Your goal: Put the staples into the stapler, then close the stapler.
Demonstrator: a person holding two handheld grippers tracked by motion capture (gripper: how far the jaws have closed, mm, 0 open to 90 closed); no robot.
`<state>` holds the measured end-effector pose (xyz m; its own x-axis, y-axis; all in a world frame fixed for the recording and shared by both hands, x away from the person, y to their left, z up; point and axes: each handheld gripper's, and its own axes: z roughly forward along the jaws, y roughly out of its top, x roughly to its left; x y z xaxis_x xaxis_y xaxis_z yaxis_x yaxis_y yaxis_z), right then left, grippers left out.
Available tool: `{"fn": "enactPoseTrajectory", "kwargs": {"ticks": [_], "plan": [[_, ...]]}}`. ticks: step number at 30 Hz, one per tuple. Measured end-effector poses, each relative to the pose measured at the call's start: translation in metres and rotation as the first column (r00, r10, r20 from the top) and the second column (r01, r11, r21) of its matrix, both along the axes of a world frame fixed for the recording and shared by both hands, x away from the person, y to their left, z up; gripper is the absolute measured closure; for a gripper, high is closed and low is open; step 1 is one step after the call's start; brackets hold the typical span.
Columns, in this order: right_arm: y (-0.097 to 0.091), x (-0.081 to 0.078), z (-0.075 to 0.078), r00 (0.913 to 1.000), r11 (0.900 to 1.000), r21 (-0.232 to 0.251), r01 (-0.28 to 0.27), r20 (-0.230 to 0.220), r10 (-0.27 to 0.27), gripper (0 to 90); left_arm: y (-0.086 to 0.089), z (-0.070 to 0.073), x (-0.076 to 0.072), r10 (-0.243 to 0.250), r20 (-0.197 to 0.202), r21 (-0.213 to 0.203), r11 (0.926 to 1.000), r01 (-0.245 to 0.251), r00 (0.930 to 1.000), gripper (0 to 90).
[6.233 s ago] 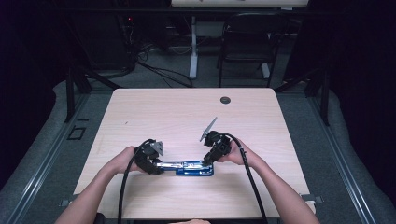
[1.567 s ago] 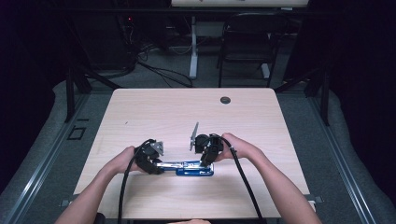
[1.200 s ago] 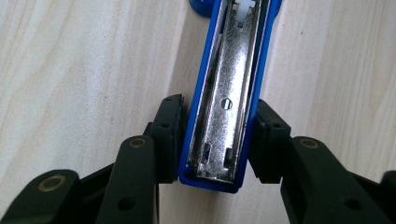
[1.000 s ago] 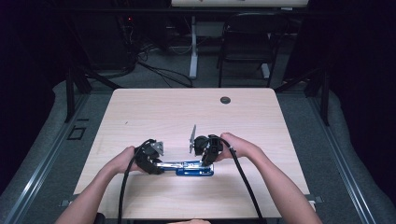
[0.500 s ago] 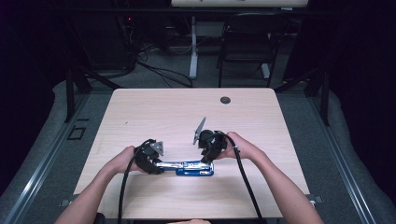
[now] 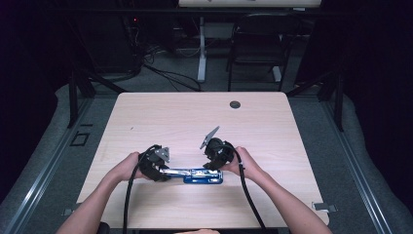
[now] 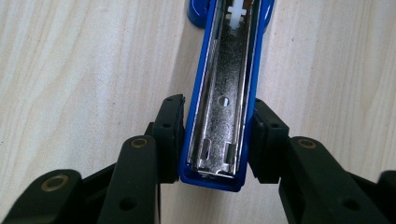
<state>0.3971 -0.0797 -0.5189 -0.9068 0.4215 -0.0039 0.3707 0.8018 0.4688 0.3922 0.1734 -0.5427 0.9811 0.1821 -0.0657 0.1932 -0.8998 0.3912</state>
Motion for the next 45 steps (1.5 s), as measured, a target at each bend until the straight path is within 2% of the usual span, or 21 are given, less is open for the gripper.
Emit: {"fn": "enactPoseTrajectory", "kwargs": {"ticks": [5, 10, 13, 16, 17, 18, 19, 23, 24, 25, 28, 31, 33, 34, 35, 37, 38, 39, 40, 42, 45], "plan": [[0.008, -0.002, -0.009, 0.9999, 0.9997, -0.020, 0.012, 0.001, -0.012, 55.8, 0.001, 0.002, -0.003, 0.005, 0.019, -0.017, 0.9998, -0.005, 0.9998, 61.8], [0.004, -0.003, -0.008, 0.9996, 0.9989, -0.038, 0.026, 0.002, -0.026, 55.7, 0.002, 0.004, -0.003, 0.001, 0.025, -0.027, 0.9996, 0.000, 0.9997, 61.8], [0.002, -0.004, -0.009, 0.9991, 0.9988, -0.024, 0.042, 0.001, -0.042, 54.0, 0.003, 0.006, -0.003, -0.002, 0.025, -0.032, 0.9995, 0.003, 0.9997, 61.8], [-0.001, -0.003, -0.009, 0.9979, 0.9977, -0.021, 0.064, 0.001, -0.064, 44.1, 0.003, 0.007, -0.004, 0.000, 0.034, -0.039, 0.9993, 0.001, 0.9994, 61.8], [-0.001, -0.003, -0.009, 0.9979, 0.9977, -0.021, 0.064, 0.001, -0.064, 44.1, 0.003, 0.007, -0.004, 0.001, 0.035, -0.042, 0.9991, 0.001, 0.9994, 61.8], [-0.005, -0.002, -0.007, 0.9971, 0.9971, -0.002, 0.076, -0.008, -0.076, 36.8, 0.003, 0.007, -0.005, -0.001, 0.037, -0.041, 0.9991, 0.002, 0.9993, 61.7], [-0.007, -0.002, -0.006, 0.9967, 0.9968, 0.006, 0.080, -0.010, -0.080, 33.4, 0.003, 0.008, -0.005, -0.005, 0.036, -0.043, 0.9990, 0.006, 0.9993, 61.8], [-0.014, -0.004, 0.001, 0.9954, 0.9947, 0.037, 0.096, -0.006, -0.096, 21.5, 0.006, 0.011, -0.005, 0.001, 0.028, -0.079, 0.9969, 0.002, 0.9996, 61.6], [-0.014, -0.004, 0.001, 0.9954, 0.9947, 0.037, 0.096, -0.006, -0.096, 21.5, 0.006, 0.012, -0.005, 0.004, 0.029, -0.089, 0.9960, -0.001, 0.9996, 61.6], [-0.017, -0.005, 0.005, 0.9950, 0.9943, 0.040, 0.098, 0.011, -0.099, 19.0, 0.006, 0.013, -0.005, 0.003, 0.034, -0.091, 0.9958, 0.000, 0.9994, 61.6], [-0.022, -0.007, 0.010, 0.9927, 0.9915, 0.052, 0.119, 0.010, -0.120, 17.9, 0.006, 0.013, -0.005, 0.005, 0.036, -0.094, 0.9956, -0.002, 0.9993, 61.6], [-0.025, -0.008, 0.011, 0.9916, 0.9904, 0.053, 0.128, 0.015, -0.129, 18.5, 0.007, 0.015, -0.004, -0.010, 0.013, -0.096, 0.9953, 0.011, 0.9999, 61.6], [-0.028, -0.008, 0.012, 0.9917, 0.9909, 0.044, 0.127, 0.012, -0.128, 18.6, 0.007, 0.015, -0.004, -0.011, 0.014, -0.097, 0.9952, 0.012, 0.9998, 61.7], [-0.029, -0.009, 0.012, 0.9903, 0.9891, 0.052, 0.138, 0.012, -0.139, 18.6, 0.007, 0.014, -0.005, 0.002, 0.034, -0.106, 0.9943, 0.001, 0.9994, 61.7], [-0.030, -0.009, 0.013, 0.9907, 0.9898, 0.043, 0.136, 0.005, -0.136, 18.7, 0.007, 0.015, -0.004, -0.012, 0.012, -0.104, 0.9945, 0.013, 0.9999, 61.7], [-0.032, -0.010, 0.014, 0.9900, 0.9892, 0.041, 0.141, 0.006, -0.141, 18.6, 0.007, 0.015, -0.005, 0.000, 0.035, -0.110, 0.9939, 0.004, 0.9994, 61.8], [-0.033, -0.011, 0.014, 0.9885, 0.9870, 0.057, 0.150, 0.007, -0.151, 18.6, 0.007, 0.016, -0.005, 0.002, 0.032, -0.112, 0.9937, 0.002, 0.9995, 61.8], [-0.034, -0.011, 0.015, 0.9889, 0.9877, 0.052, 0.147, 0.008, -0.148, 18.9, 0.007, 0.017, -0.004, -0.011, 0.013, -0.105, 0.9944, 0.012, 0.9999, 61.9], [-0.034, -0.011, 0.015, 0.9889, 0.9877, 0.052, 0.147, 0.008, -0.148, 18.9, 0.007, 0.017, -0.004, -0.011, 0.013, -0.105, 0.9944, 0.012, 0.9999, 61.8], [-0.035, -0.012, 0.017, 0.9885, 0.9875, 0.051, 0.149, 0.019, -0.150, 21.1, 0.007, 0.017, -0.005, 0.001, 0.028, -0.116, 0.9932, 0.002, 0.9996, 61.9], [-0.037, -0.017, 0.019, 0.9879, 0.9870, 0.052, 0.152, 0.021, -0.153, 24.8, 0.007, 0.018, -0.005, 0.000, 0.026, -0.128, 0.9918, 0.003, 0.9997, 61.8]]}}
